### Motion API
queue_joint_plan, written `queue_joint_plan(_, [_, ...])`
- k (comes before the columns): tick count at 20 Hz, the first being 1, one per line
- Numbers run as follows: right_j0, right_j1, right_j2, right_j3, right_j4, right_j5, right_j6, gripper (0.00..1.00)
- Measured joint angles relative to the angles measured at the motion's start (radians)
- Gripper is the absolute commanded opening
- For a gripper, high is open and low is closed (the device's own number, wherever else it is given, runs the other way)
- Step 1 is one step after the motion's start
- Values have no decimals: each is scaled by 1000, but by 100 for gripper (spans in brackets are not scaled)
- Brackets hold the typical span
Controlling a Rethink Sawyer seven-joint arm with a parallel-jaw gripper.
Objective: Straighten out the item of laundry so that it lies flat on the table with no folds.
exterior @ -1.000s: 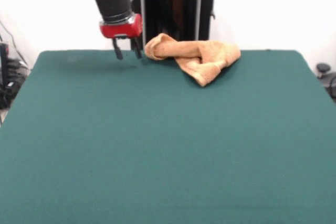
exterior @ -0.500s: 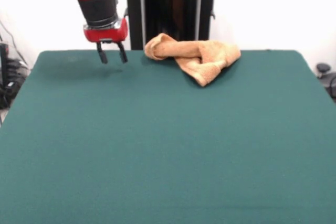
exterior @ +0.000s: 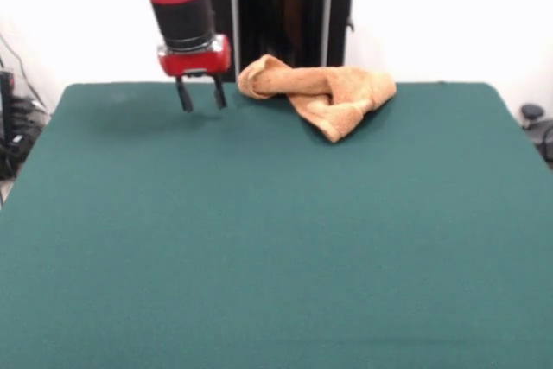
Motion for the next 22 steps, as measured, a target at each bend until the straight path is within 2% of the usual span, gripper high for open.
queue_joint_plan(5, [167,3,-86,8,-4,-129,6,100])
queue_joint_plan(6, [254,4,-135,14,-1,-195,6,0])
queue_joint_plan(11, [322,5,-181,18,19,-240,6,0])
queue_joint_plan(15, [386,5,-239,32,73,-284,6,0])
queue_joint_plan(21, [416,5,-291,50,122,-310,6,0])
queue_joint_plan(22, [420,5,-314,58,142,-322,6,100])
